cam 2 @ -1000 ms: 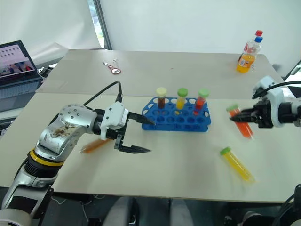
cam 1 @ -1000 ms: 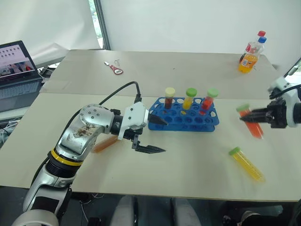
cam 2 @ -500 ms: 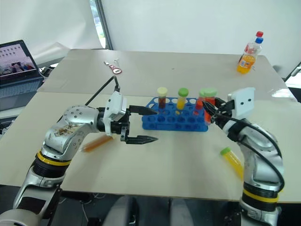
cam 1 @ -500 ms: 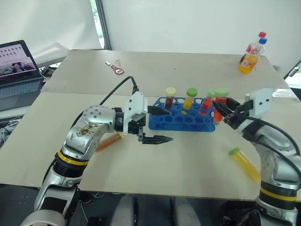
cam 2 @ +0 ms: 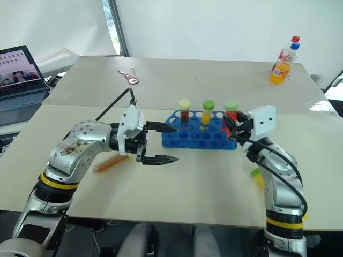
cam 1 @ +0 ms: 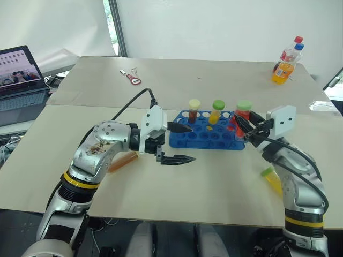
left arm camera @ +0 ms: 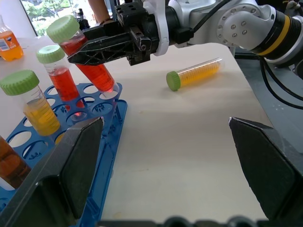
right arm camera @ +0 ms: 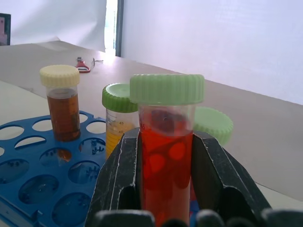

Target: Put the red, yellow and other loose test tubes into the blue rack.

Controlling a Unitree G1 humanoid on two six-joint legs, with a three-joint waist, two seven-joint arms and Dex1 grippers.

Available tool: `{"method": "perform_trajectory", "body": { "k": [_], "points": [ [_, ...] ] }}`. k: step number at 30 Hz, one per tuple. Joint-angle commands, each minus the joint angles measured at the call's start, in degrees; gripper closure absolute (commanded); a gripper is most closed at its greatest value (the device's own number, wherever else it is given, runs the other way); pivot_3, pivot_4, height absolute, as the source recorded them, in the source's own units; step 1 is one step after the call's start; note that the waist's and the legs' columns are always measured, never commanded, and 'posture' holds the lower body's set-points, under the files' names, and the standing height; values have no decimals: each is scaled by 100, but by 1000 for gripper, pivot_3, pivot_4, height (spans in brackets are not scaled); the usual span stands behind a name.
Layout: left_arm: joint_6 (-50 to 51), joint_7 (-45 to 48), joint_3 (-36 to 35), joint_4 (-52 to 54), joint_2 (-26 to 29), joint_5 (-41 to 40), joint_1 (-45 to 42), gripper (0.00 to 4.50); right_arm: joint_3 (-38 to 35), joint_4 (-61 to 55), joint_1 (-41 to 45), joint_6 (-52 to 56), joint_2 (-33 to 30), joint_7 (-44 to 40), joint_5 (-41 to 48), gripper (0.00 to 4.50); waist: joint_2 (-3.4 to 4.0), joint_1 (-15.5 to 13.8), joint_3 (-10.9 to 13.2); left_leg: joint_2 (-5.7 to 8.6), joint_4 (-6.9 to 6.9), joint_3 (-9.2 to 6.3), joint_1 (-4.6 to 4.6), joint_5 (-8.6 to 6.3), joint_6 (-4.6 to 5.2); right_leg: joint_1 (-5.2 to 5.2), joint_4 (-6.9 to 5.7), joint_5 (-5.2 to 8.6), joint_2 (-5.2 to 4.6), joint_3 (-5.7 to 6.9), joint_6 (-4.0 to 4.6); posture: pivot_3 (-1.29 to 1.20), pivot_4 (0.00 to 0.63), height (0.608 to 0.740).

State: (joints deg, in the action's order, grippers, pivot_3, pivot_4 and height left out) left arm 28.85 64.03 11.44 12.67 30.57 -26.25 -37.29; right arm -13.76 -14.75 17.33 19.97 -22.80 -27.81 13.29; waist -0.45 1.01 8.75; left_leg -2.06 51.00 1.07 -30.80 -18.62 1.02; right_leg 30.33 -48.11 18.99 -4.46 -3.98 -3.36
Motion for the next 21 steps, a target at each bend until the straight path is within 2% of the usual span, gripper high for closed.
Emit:
{"method": "perform_trajectory", "body": {
  "k": [1, 11, 19, 21],
  "points": [
    [119, -108, -85, 140, -58, -121, -69, 0, 25, 89, -95, -334, 31, 146, -63, 3492, 0, 0, 0, 0, 0, -1, -1, 0, 0, 0, 0, 0, 0, 0, 0, 0, 150, 659],
    [365, -330, -131, 156, -257, -256, -148, 0, -6, 369, -159, -867, 535, 868, -87, 3492, 0, 4, 0, 0, 4, -4, -1, 0, 0, 0, -3, 1, 1, 1, 1, 0, 150, 659],
    [392, -491, -113, 162, -405, -213, -231, 0, 50, 259, -347, -781, 911, 1208, 103, 3493, 0, 22, 0, -1, 5, -6, 0, 0, 0, 0, -7, 2, 3, 1, 3, 0, 150, 659],
    [392, -521, -110, 153, -431, -210, -253, 0, 14, 194, -391, -777, 899, 1209, 174, 2449, 0, 23, 0, -1, 5, -7, -1, 0, 0, 0, -7, 3, 3, 2, 4, 0, 150, 659]
  ]
}}
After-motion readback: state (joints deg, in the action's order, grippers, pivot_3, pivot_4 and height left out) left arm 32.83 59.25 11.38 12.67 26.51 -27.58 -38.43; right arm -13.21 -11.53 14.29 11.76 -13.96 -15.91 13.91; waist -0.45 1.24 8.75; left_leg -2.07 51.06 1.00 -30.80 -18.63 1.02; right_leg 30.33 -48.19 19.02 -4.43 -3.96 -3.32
